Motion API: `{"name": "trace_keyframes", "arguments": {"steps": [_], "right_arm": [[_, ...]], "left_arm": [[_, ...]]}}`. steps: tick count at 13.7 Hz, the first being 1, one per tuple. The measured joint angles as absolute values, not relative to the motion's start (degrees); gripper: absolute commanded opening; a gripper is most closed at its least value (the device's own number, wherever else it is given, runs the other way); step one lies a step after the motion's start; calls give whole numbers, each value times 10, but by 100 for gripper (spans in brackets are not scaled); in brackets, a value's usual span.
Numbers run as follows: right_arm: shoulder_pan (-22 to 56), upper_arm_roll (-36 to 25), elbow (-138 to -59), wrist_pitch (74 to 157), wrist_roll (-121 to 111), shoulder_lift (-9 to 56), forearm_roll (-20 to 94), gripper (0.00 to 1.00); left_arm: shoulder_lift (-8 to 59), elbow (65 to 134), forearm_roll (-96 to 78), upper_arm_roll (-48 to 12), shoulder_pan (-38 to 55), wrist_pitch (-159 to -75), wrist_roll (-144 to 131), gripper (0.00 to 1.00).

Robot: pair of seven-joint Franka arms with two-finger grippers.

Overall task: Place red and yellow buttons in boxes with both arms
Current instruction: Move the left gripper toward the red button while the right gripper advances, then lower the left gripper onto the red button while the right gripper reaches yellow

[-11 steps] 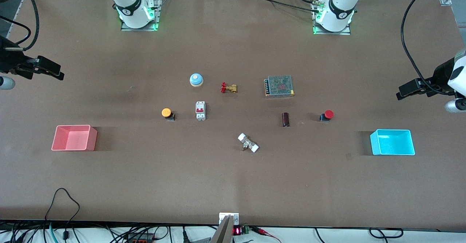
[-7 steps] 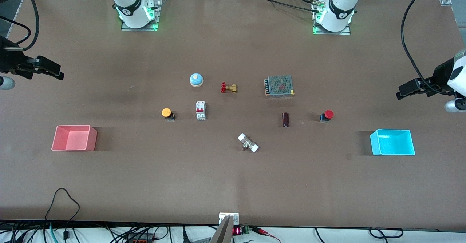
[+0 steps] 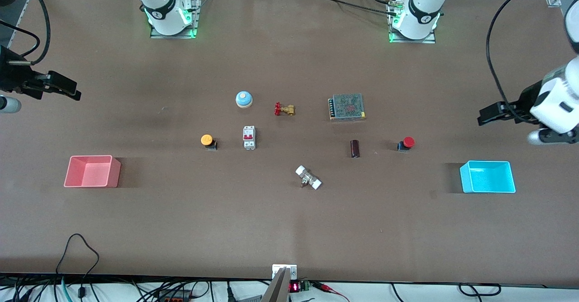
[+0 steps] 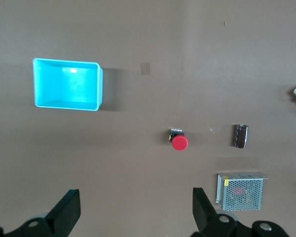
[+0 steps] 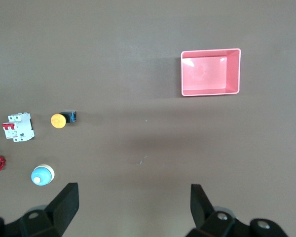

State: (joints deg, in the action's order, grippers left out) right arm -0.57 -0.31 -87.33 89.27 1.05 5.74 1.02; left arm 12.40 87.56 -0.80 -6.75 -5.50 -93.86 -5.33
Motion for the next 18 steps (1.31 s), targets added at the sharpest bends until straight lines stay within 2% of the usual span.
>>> {"name": "trace_keyframes", "arguments": {"steps": [4, 7, 9, 11, 14, 18], "right_arm": [[-2, -2, -879, 893, 9, 93, 12, 100], [14, -1, -884, 900, 9, 125, 12, 100], [25, 0, -896, 947, 9, 140, 12, 100], [36, 0, -941, 1030, 11, 147, 12, 100], [54, 0, -1005, 1128, 43, 153, 12, 100], [116, 2, -1024, 1174, 146, 168, 12, 100]], "left_arm": [[211, 877, -14, -80, -54, -967, -53, 100], [246, 938, -24, -92, -31, -1075, -53, 100], [250, 998, -24, -93, -14, -1159, -54, 100], [253, 1041, -24, -93, -1, -1209, -54, 100], [263, 1065, -24, -93, 7, -1225, -54, 100], [275, 1070, -21, -92, 7, -1239, -53, 100]]}}
